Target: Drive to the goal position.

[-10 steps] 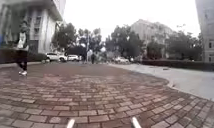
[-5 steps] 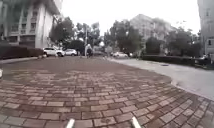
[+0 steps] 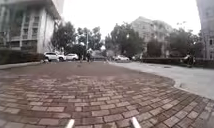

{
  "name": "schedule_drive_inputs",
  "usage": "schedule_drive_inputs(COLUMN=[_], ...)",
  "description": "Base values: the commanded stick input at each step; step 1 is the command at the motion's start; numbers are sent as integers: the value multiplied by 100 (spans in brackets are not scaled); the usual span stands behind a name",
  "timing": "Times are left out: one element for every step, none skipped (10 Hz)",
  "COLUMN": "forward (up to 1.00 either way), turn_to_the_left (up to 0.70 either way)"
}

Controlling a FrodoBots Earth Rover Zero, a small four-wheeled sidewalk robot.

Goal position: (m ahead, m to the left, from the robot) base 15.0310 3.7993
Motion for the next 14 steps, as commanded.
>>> schedule_drive_inputs(forward=[70, 70, 70, 70, 70, 70, 70, 70, 70, 70, 70, 70, 70, 70], turn_to_the_left=[0, 0, 0, 0, 0, 0, 0, 0, 0, 0, 0, 0, 0, 0])
